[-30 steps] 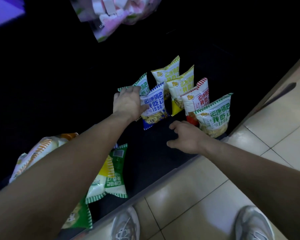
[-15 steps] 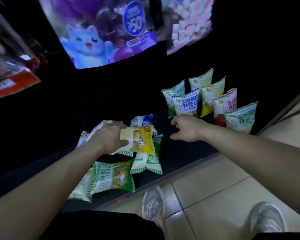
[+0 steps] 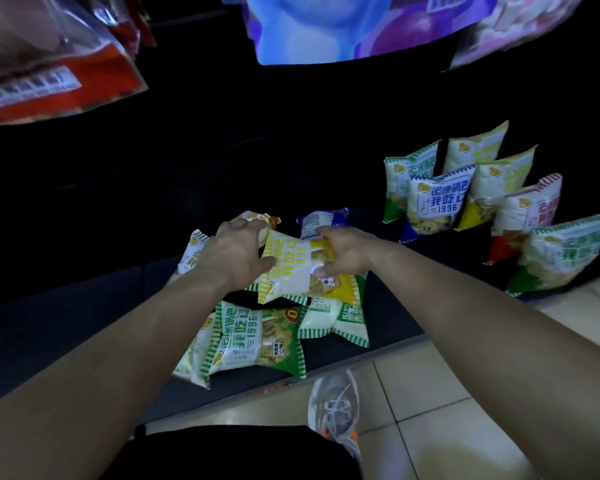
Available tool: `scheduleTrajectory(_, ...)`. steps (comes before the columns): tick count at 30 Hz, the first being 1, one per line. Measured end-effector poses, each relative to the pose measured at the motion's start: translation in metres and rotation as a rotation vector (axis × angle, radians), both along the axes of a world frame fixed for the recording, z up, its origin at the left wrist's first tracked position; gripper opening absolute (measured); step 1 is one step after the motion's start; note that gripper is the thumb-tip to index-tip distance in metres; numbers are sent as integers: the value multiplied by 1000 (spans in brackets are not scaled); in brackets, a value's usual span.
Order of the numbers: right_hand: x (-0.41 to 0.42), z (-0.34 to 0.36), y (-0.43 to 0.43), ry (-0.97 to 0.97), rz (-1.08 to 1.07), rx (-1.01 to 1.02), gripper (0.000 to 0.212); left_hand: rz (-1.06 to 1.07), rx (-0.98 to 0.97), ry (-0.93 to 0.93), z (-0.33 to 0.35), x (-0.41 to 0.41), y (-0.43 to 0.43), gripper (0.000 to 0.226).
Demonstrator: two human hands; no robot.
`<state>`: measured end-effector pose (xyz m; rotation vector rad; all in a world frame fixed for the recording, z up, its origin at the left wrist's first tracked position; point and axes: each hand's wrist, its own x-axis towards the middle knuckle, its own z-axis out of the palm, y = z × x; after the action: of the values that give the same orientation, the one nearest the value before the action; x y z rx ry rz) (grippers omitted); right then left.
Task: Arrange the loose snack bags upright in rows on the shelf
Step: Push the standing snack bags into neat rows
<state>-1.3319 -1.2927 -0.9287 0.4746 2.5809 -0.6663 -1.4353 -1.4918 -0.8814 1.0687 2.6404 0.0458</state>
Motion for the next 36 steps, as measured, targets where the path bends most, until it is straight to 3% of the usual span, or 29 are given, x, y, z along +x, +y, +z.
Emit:
scheduleTrajectory(3, -5, 0, -1, -26, 6, 46, 105, 18, 0, -32, -3, 0, 3, 79)
scheduleTrajectory(7, 0, 6, -5, -77, 3, 28, 88, 44, 19, -69, -5, 0, 2, 85)
scheduleTrajectory(15, 66, 46, 7, 204, -196, -190, 90, 33, 240, -296, 20, 22, 10, 103)
scheduleTrajectory(21, 124, 92, 24, 306, -312, -336, 92, 10, 553, -506, 57, 65, 40, 76)
scheduleTrajectory(23, 140, 104, 30, 291, -314, -291, 98, -8, 608, -480, 64, 79, 56, 75)
scheduleTrajectory(26, 163, 110, 46, 264, -290, -54, 104, -40, 569, -351, 70, 96, 81, 76)
scheduleTrajectory(33, 209, 93, 99, 41, -265, 220, 87, -129, 360, -158, 55, 115, 156, 89)
scheduleTrajectory(36, 226, 82, 124, -38, -229, 246, 85, -192, 268, -73, 36, 119, 194, 94)
